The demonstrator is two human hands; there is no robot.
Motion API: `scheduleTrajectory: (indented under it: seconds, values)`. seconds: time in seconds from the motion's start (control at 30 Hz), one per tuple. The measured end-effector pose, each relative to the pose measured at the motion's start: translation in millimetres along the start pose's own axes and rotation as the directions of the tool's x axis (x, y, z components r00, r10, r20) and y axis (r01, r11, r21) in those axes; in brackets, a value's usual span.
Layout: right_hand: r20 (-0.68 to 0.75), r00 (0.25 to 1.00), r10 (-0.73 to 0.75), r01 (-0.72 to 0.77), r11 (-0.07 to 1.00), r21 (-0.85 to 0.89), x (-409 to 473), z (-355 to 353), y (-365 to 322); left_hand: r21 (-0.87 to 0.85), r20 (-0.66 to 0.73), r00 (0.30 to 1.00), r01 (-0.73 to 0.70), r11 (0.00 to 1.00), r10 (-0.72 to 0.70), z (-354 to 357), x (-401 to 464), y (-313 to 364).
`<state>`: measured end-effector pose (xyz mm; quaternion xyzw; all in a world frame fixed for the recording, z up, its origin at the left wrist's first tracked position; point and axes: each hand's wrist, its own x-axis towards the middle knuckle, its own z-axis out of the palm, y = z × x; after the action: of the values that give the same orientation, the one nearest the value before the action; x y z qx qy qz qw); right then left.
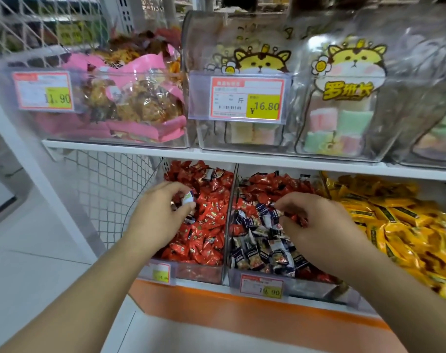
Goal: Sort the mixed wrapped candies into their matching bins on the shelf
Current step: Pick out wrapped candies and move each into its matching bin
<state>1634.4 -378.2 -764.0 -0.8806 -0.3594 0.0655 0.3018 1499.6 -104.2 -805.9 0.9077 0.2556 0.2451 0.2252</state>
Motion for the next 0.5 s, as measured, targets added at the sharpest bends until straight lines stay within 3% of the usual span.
scheduleTrajectory:
  seconds: [0.1, 0.17, 0.23, 0.33, 0.4, 0.5]
  values:
    - [-0.015, 1.000, 0.006, -0.005, 1.000, 0.022, -0.1, -1.2, -0.9, -0.278, 0.019, 0.999, 0.033, 0.960, -0.029, -14.4, -8.2, 31.1]
    - [-0.030, 0.999, 0.024, -0.023, 0.999, 0.033, -0.4, -2.2, -1.2, -0.371, 0.024, 0.999, -0.031, 0.928, 0.043, -19.4, -16.7, 57.5]
    - [-0.044, 0.998, 0.041, -0.039, 0.999, 0.036, -0.7, -1.5, -0.7, -0.350, 0.064, 0.988, -0.110, 0.930, 0.141, -19.3, -25.3, 80.5]
    - [-0.036, 0.997, 0.062, -0.061, 0.998, 0.023, -2.5, -0.3, 1.0, -0.185, 0.191, 0.945, -0.230, 0.955, 0.264, -10.3, -32.9, 95.4]
    - [-0.021, 0.998, 0.060, -0.060, 0.998, 0.013, -4.0, -0.5, 1.5, -0.156, 0.228, 0.943, -0.212, 0.965, 0.244, -6.4, -32.0, 90.8]
    - [-0.012, 0.999, 0.049, -0.049, 0.999, 0.010, -5.1, -2.0, 1.9, -0.225, 0.119, 0.990, -0.054, 0.973, 0.082, -7.0, -22.4, 70.7]
